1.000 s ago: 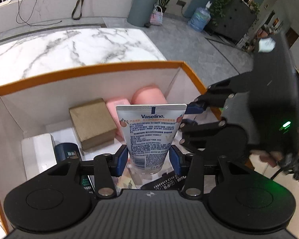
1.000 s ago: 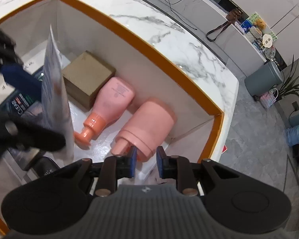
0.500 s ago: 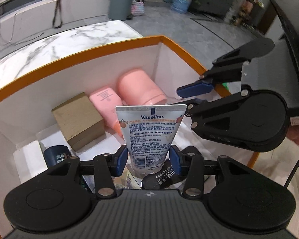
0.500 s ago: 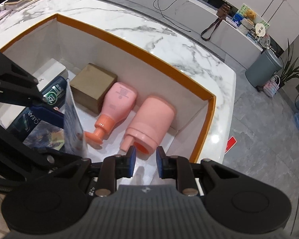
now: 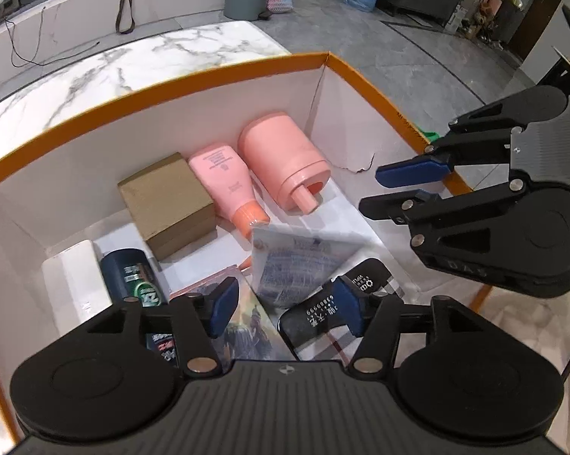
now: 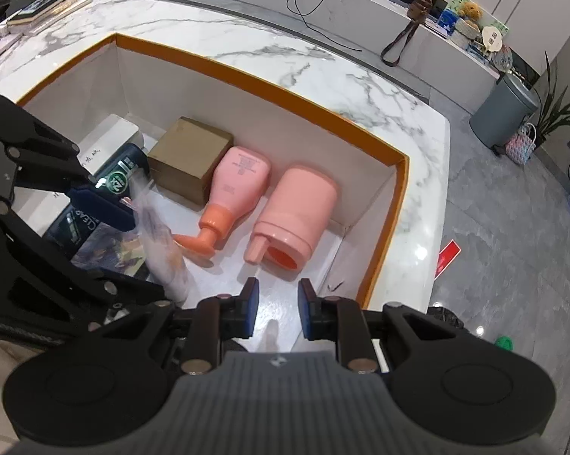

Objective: Organize rigid objects
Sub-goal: 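Move both grippers back to the table and grasp the clear cube box with the right gripper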

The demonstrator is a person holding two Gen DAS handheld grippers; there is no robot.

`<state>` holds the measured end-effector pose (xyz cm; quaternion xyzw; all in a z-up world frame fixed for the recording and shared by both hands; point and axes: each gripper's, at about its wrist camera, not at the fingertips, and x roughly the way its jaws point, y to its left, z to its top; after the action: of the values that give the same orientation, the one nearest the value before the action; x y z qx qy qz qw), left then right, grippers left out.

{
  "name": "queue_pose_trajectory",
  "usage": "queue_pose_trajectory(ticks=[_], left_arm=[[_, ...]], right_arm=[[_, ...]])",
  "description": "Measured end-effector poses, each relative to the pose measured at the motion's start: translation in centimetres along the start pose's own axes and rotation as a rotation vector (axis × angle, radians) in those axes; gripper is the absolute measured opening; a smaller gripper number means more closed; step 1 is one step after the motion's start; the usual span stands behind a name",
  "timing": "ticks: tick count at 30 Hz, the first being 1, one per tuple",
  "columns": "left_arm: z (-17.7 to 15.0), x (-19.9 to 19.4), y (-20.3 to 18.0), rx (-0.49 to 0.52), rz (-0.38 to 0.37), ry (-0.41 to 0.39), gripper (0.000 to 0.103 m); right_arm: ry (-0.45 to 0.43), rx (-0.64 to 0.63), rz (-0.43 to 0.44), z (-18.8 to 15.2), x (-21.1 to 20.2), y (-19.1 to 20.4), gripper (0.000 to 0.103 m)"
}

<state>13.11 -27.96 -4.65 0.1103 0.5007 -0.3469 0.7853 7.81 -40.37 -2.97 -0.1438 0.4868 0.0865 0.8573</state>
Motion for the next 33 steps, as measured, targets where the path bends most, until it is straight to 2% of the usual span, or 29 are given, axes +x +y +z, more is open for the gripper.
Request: queue_pose_trajectory(ticks=[5,11,13,19,28,30,33], left_arm=[[-0.5,-2.3,0.0,-0.01,-0.003,-0.052,0.069],[-1.7,-6.8,-0.1,-0.027,0.006,-0.172,0.069],[-2.2,-8.1,-0.1,-0.032,0.018,-0.201,0.069],[-3.8,-11.7,0.4,-0.054,0.041,-0.276,0.069],[-6.5,-15.2,2.3,-0.075,0.117,-0.344,0.068],[-7.2,-15.8,3.1,-0.091,0.137,-0.355,0.063],[-8.3,-16.7,4.9,-0.118,0.165,-0.372,0.063]], right_arm=[[-0.015,0.015,-0.009,-0.4,-1.4,0.6,0.025],[-0.053,0.031,-0.01,-0.7,-3.3,2.3,0.027],[-0.065,0.041,-0.012,-0.8,-3.8,3.0,0.031],[-0.159,0.008,0.002,-0.7,-6.8,5.9,0.032],[-0.228,-0.026,0.073,2.4,-8.6,11.3,0.032],[-0.243,-0.038,0.084,3.4,-8.8,12.7,0.032],[-0.255,-0.054,0.109,4.9,-8.8,14.6,0.032]])
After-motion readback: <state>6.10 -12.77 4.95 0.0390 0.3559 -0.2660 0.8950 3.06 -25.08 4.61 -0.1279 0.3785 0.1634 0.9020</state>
